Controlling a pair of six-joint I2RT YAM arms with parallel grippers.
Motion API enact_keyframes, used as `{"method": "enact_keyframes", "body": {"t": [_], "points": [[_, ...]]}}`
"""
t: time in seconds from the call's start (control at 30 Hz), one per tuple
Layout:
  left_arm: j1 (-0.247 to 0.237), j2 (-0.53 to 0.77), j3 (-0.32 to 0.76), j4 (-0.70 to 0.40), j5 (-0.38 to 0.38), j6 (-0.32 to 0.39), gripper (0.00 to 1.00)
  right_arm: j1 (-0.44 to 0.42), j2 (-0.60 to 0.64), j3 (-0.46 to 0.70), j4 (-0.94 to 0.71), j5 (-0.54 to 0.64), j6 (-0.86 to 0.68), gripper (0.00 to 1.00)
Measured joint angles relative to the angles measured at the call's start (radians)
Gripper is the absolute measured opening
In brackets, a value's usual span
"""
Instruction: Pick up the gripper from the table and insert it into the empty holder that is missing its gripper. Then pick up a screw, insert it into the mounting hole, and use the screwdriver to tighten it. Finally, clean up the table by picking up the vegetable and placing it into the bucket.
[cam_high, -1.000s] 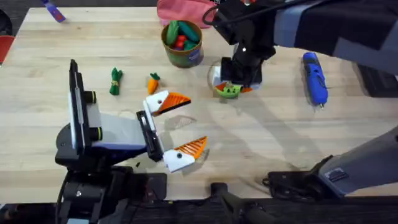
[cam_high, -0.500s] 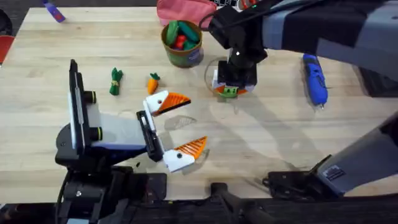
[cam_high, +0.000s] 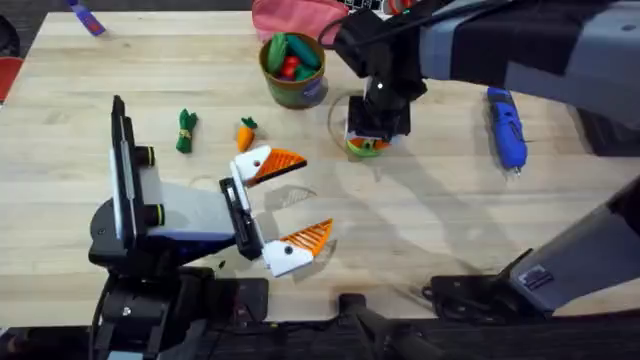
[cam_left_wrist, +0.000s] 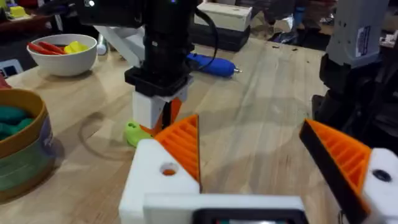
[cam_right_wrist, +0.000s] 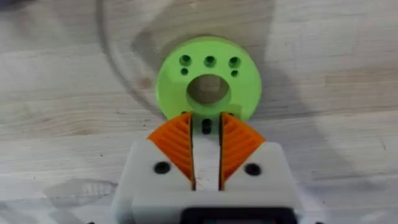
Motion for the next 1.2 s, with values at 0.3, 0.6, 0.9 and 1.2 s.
{"method": "enact_keyframes", "body": {"t": [0.3, 0.6, 0.9, 1.2], "points": [[0.0, 0.0, 0.0, 0.0, 0.0, 0.0, 0.985, 0.002, 0.0, 0.0, 0.001, 0.007, 0.0, 0.007], [0.0, 0.0, 0.0, 0.0, 0.0, 0.0, 0.985, 0.01, -0.001, 0.0, 0.001, 0.014, -0.009, 0.006], [0.0, 0.0, 0.0, 0.0, 0.0, 0.0, 0.985, 0.014, -0.157, 0.001, -0.011, 0.036, -0.023, 0.006], [0.0, 0.0, 0.0, 0.0, 0.0, 0.0, 0.985, 0.046, -0.286, 0.086, -0.156, 0.047, -0.09, 0.006]]}}
